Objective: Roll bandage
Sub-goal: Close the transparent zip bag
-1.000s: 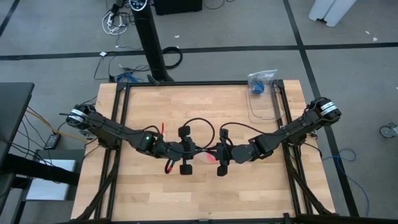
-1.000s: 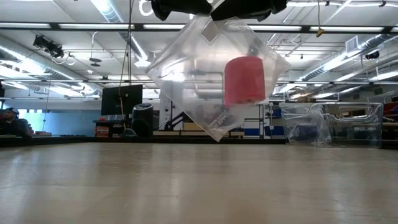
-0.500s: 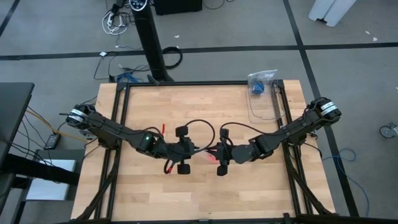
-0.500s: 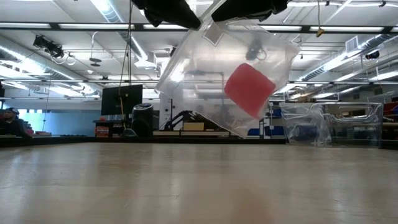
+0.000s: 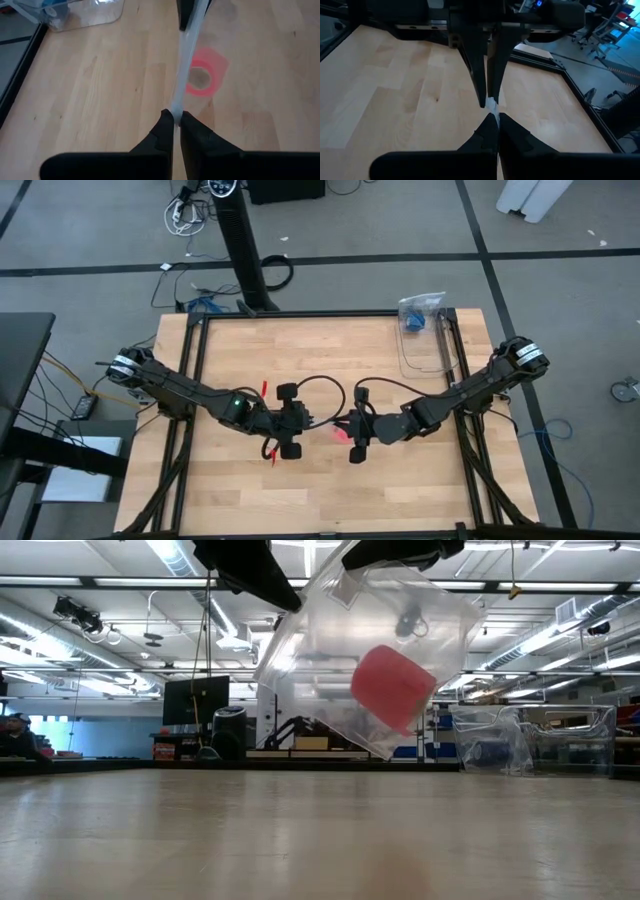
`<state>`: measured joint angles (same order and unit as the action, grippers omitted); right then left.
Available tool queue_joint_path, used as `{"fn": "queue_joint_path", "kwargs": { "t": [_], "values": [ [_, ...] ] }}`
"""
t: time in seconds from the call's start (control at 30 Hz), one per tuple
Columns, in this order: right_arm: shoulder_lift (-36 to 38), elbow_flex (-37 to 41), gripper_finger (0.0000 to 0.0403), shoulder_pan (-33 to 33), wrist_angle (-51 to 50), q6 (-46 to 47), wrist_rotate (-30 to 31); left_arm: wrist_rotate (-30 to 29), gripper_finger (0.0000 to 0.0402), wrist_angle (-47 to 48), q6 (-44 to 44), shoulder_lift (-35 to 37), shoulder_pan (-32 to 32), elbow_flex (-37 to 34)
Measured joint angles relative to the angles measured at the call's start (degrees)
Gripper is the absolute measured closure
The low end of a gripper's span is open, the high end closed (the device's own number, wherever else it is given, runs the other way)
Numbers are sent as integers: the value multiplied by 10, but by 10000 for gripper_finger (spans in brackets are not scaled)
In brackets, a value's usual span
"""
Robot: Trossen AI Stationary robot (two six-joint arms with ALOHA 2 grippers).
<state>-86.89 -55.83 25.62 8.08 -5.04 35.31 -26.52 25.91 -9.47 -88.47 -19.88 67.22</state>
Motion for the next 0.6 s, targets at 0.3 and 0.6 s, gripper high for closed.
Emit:
{"fn": "queue_joint_path", "kwargs": {
  "t": [0.3, 0.6],
  "values": [
    [5, 0, 403, 13, -3, -2, 12, -2, 379, 35, -21, 0, 0, 0],
    [9, 0, 403, 20, -3, -1, 13, -9, 379, 61, -34, -1, -2, 0]
  ]
}}
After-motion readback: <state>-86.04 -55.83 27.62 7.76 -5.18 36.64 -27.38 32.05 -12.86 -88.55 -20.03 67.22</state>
